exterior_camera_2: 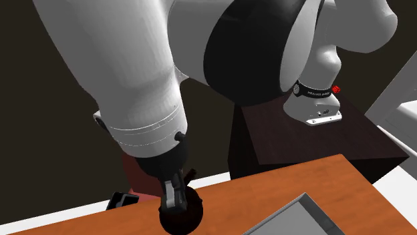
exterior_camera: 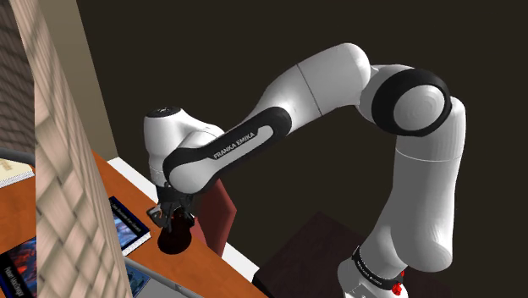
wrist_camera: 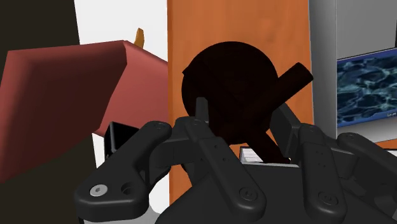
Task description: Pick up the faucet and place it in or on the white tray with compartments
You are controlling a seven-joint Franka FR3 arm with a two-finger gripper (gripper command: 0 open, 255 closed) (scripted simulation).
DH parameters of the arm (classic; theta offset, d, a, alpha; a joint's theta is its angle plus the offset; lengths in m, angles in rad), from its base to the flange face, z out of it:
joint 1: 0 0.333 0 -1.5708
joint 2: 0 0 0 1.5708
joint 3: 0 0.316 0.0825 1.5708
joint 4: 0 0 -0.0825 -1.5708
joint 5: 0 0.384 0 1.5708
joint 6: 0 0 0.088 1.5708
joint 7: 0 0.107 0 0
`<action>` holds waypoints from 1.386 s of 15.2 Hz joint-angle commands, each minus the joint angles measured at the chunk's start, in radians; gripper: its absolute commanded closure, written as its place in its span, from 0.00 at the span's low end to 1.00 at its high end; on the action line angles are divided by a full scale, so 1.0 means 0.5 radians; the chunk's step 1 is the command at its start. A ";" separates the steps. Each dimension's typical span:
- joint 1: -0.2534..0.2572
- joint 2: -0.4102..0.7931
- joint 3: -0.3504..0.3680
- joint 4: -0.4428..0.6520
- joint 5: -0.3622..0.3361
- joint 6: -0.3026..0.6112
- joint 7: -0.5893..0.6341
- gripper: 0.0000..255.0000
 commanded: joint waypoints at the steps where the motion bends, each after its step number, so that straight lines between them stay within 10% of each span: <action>1: -0.003 -0.030 0.008 0.022 0.013 -0.050 -0.003 1.00; 13: -0.027 -0.191 0.038 0.136 0.083 -0.316 -0.035 1.00; 21: 0.160 -0.343 0.176 0.010 0.132 -0.317 0.276 1.00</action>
